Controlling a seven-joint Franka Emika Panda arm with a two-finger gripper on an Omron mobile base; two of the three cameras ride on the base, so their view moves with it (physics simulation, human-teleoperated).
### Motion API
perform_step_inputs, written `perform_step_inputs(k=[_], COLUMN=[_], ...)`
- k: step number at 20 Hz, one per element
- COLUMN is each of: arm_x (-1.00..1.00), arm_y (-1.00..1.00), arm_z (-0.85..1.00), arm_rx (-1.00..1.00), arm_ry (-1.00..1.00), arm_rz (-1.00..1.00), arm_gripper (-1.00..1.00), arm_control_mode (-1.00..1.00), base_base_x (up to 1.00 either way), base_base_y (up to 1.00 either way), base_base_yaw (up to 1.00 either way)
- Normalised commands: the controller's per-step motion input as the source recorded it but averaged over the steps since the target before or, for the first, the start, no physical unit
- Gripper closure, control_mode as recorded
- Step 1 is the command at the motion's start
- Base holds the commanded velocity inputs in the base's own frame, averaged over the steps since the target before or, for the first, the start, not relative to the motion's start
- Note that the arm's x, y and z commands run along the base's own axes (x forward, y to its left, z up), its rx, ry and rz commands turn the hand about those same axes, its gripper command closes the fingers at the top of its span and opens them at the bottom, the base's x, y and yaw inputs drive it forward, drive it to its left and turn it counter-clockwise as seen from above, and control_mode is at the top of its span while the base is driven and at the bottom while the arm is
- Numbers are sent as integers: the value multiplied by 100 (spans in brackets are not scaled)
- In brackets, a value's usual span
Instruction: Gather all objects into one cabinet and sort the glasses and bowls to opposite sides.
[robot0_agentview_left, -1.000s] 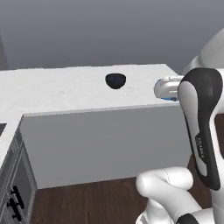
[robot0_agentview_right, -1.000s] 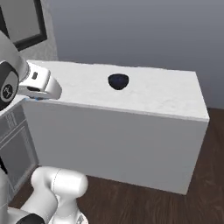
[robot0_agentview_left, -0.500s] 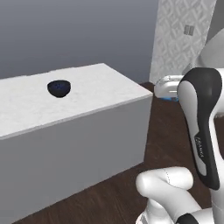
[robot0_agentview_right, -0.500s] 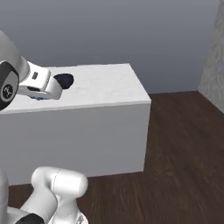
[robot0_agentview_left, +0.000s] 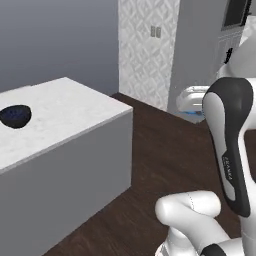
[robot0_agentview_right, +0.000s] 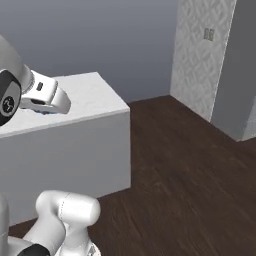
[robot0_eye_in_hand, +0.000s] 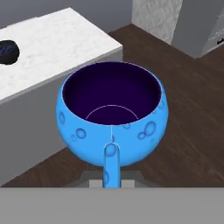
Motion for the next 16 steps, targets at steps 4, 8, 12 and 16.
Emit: perform_step_inputs(k=[4,8,12,16], arm_x=[0,0,0,0], arm_y=[0,0,0,0], arm_z=[0,0,0,0], arm_rx=[0,0,0,0], arm_ry=[0,0,0,0], arm_rz=[0,0,0,0], arm_gripper=[100,100,100,100], arm_control_mode=[100,100,100,100], base_base_x=[92,99,63,56], base_base_y=[12,21,-10,-9], base_base_yaw=[-53,-62,-57,-54])
